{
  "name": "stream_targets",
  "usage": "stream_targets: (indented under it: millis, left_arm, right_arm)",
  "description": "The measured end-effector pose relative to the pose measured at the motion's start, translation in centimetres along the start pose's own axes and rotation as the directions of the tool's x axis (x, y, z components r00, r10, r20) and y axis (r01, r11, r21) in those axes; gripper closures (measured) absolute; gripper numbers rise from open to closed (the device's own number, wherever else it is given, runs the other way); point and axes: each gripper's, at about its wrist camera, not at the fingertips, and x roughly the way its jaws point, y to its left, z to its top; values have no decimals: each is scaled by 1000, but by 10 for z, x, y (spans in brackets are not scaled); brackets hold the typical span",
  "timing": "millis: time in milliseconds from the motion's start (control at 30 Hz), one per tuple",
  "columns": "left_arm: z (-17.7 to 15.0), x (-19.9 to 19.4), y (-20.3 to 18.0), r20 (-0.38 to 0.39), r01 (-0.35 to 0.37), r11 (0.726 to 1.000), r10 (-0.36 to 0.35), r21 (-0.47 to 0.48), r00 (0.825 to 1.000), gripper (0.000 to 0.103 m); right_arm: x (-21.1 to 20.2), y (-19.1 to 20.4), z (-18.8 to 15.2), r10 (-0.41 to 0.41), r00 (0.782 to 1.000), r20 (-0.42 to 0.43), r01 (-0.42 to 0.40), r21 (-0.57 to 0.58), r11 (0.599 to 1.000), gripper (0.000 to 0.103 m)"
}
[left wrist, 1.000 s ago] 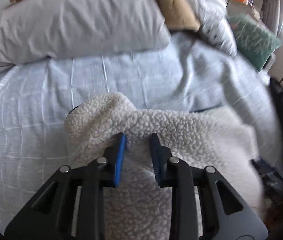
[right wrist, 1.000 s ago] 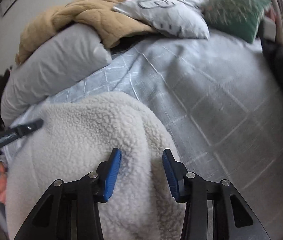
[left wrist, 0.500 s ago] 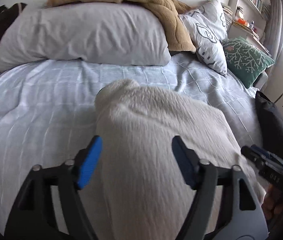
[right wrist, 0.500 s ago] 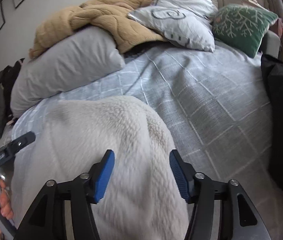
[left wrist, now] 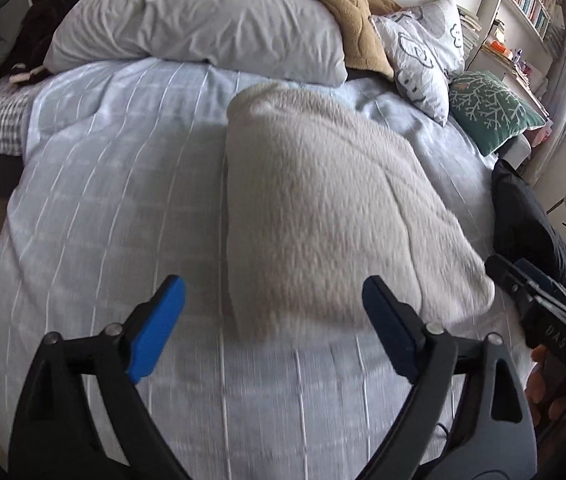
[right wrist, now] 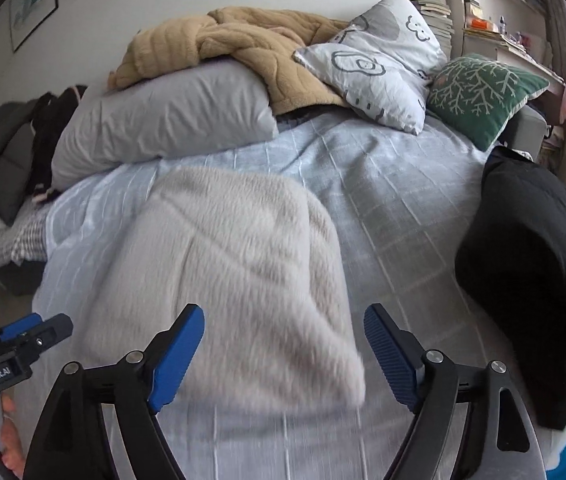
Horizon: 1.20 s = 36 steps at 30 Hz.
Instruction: Fold large clothes
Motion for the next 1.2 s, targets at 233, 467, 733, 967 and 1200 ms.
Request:
stream_targets:
  millis: [233, 467, 733, 967, 1200]
  left_arm:
    - [-21, 7, -8, -53, -85, 996, 86, 7, 995, 9]
    - [-39, 6, -9, -99, -172, 985, 168, -34, 981, 9]
    - [-50, -1, -22, -67, -210, 978, 209, -6, 976, 9]
    - [-53, -3, -31, -56, -208, 978, 208, 4, 976, 9]
    - [-55, -2, -36, -56, -206, 978, 207, 24, 977, 9]
  right_arm:
    - [7, -2, -23, -44, 992, -120, 45, 9, 999, 19]
    - [-1, -6, -28, -108, 987, -118, 106, -18, 994, 18]
    - [-7, 6, -38, -152, 980, -131, 138, -108, 985, 13]
    - [-3, 12, -45, -159, 976, -152, 139, -138, 981, 11]
    - [0, 12, -46, -153, 975, -162, 131, -140, 981, 11]
